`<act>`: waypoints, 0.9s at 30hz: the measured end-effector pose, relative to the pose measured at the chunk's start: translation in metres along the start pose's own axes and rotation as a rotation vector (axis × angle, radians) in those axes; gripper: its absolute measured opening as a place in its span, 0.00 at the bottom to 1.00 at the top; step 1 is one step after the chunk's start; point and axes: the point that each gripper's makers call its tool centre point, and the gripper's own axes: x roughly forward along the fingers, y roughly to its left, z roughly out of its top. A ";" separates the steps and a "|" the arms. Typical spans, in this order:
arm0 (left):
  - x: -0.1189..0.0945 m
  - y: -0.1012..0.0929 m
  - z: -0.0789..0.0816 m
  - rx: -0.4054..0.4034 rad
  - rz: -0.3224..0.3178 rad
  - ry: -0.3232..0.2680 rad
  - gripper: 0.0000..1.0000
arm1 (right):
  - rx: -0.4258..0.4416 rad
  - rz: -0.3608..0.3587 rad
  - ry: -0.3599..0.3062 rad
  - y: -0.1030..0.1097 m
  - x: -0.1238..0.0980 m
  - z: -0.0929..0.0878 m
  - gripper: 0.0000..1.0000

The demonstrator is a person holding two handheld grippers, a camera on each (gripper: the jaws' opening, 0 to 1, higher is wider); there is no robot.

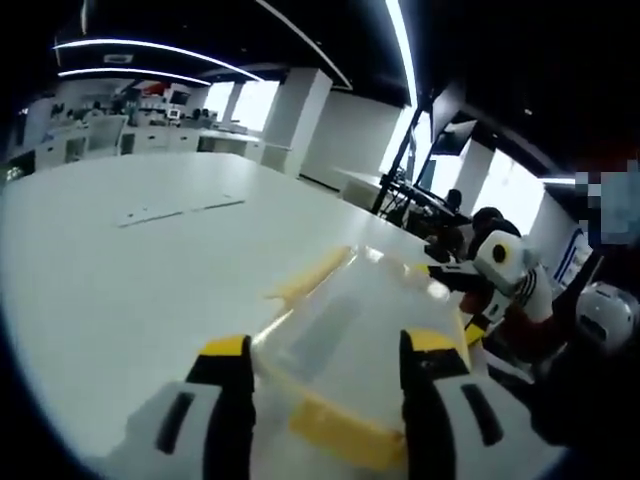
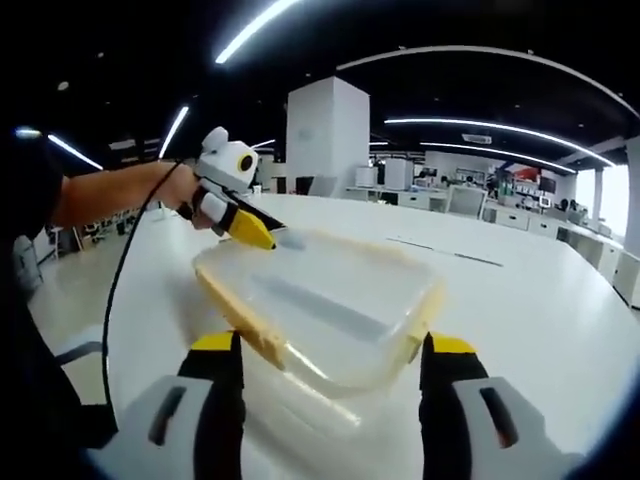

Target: Snap each plastic latch of the storage box into its locked position after aligning the lid with the box until every specified latch is closed and the lid sits flush.

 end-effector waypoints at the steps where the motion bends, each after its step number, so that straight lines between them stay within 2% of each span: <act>1: -0.001 0.000 0.000 -0.004 -0.001 -0.005 0.58 | -0.006 0.007 -0.008 -0.001 0.000 -0.002 0.71; 8: 0.000 -0.001 -0.001 -0.023 0.002 -0.050 0.58 | -0.038 0.072 -0.030 -0.007 -0.006 -0.008 0.67; 12: 0.000 0.000 0.002 -0.068 -0.001 -0.116 0.57 | -0.029 0.119 -0.036 -0.009 -0.009 -0.008 0.69; 14: -0.001 0.001 0.004 -0.093 -0.005 -0.154 0.56 | -0.100 0.114 -0.058 -0.009 -0.011 -0.006 0.70; 15: -0.003 0.001 0.006 -0.098 -0.008 -0.174 0.55 | -0.106 0.114 -0.054 -0.008 -0.011 -0.007 0.71; 18: -0.008 -0.001 0.010 -0.102 -0.014 -0.207 0.56 | -0.089 0.140 -0.062 -0.008 -0.014 -0.005 0.71; 20: -0.012 -0.002 0.013 -0.081 -0.008 -0.226 0.54 | -0.088 0.158 -0.092 -0.009 -0.017 0.002 0.72; 23: -0.020 -0.006 0.017 -0.016 0.018 -0.238 0.55 | -0.160 0.199 -0.113 -0.009 -0.023 0.010 0.74; 27: -0.032 -0.021 0.013 0.131 0.058 -0.209 0.56 | -0.389 0.284 -0.026 -0.010 -0.028 0.006 0.78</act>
